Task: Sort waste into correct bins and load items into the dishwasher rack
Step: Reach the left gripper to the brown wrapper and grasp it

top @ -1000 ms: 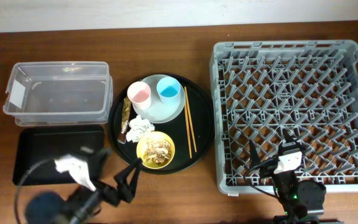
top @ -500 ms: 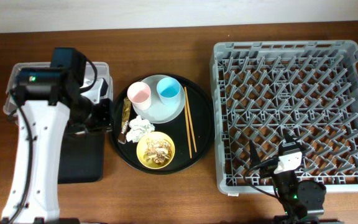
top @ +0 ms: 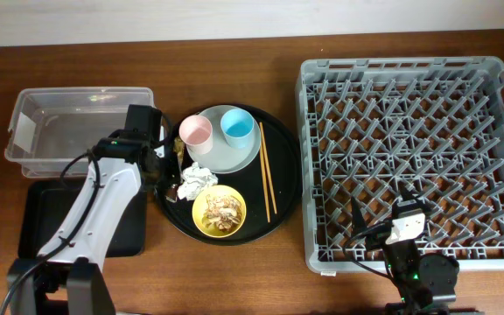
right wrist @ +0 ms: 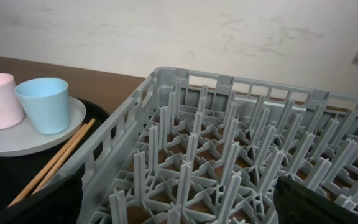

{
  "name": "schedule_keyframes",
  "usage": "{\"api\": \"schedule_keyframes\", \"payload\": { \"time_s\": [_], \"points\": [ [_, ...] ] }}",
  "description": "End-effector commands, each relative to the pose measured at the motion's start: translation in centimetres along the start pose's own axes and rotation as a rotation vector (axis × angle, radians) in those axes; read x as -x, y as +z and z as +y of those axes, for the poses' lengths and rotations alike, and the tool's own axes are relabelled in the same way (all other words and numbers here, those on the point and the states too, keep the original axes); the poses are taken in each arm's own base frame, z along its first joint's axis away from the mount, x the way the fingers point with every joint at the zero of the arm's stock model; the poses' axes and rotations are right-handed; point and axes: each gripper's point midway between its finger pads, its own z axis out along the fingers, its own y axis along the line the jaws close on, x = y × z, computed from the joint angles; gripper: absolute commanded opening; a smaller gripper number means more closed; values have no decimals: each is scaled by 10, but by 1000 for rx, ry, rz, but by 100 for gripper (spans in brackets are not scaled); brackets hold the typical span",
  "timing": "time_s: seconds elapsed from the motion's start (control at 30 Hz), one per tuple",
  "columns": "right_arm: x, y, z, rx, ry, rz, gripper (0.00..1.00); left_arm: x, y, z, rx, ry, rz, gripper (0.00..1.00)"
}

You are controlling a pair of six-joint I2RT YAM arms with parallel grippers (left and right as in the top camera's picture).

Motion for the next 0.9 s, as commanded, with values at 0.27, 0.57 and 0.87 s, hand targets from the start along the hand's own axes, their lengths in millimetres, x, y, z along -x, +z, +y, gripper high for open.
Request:
{"api": "schedule_keyframes", "payload": {
  "time_s": [0.27, 0.57, 0.87],
  "points": [
    [-3, 0, -2, -9, -3, 4, 98, -17, 26, 11, 41, -6, -3, 33],
    [-3, 0, -2, -9, -3, 4, 98, -24, 34, 13, 47, -6, 0, 34],
    [-3, 0, -2, -8, -3, 4, 98, -20, 43, 15, 52, 0, -46, 33]
  ]
}}
